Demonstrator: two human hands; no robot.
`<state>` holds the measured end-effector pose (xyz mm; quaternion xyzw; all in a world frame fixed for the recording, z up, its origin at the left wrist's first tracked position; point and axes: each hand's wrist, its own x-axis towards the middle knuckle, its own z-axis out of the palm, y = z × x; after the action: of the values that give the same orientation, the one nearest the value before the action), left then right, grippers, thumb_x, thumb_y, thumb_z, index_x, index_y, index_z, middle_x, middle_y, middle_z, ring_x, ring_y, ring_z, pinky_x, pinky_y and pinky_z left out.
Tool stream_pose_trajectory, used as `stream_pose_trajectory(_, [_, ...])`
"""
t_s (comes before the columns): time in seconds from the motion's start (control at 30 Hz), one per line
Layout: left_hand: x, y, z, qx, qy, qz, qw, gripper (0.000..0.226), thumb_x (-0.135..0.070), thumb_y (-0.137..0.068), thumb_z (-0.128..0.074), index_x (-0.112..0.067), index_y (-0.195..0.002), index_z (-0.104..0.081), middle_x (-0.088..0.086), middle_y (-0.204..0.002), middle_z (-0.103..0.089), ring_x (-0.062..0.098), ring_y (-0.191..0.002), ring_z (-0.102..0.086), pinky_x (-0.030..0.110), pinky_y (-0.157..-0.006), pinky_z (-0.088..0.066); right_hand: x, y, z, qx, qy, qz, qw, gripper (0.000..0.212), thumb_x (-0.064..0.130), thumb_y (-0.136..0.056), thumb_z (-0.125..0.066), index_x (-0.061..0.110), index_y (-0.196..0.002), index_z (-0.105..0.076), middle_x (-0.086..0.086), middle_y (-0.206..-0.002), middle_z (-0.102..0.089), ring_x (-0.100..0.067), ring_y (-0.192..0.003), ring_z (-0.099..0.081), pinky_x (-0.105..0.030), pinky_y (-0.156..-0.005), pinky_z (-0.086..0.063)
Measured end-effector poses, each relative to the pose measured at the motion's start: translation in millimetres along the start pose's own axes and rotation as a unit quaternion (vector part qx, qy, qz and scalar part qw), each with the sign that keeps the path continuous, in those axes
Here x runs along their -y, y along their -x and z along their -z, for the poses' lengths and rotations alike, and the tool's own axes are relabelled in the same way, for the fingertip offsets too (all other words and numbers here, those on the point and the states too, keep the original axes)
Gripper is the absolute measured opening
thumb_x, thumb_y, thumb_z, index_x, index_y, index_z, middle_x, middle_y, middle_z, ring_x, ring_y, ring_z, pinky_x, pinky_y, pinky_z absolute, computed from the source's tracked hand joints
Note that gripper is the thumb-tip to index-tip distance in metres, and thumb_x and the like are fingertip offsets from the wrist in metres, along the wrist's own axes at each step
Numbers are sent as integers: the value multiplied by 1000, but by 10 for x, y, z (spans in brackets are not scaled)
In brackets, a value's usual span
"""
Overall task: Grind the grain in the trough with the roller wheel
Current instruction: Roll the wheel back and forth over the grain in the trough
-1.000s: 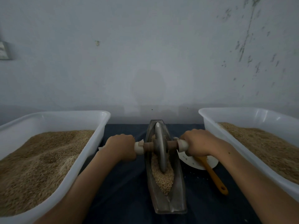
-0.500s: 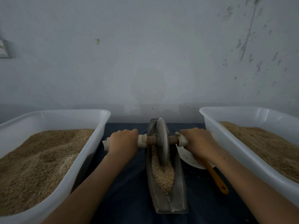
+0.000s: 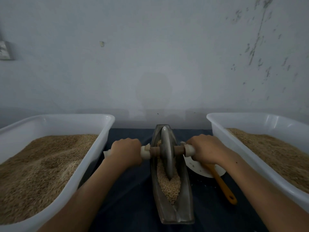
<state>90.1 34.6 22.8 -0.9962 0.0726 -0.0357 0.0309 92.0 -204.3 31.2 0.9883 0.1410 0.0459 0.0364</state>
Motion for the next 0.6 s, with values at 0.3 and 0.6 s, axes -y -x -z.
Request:
stream_pose_trajectory(0.3, [-29,34,-96,-146,-4,-6,989,12,-31,-88,-55,-22,-94,-51,-1,-96,-62,18,-87,-60,28,-68,-39,14,-20,-129,-129,16,-9,991,15,24,-88,-53,30,-78,-43,7,-81,-57,-18,-78,-58,-30,-64,-37])
stream_pose_trajectory(0.6, [13,5,33,22,-13,-28,999,25,-31,-80,-64,-19,-101,-58,-7,-76,-49,14,-77,-54,28,-74,-47,39,46,129,90,1,-21,996,26,26,-81,-69,26,-106,-62,7,-78,-53,-13,-74,-54,-25,-59,-38])
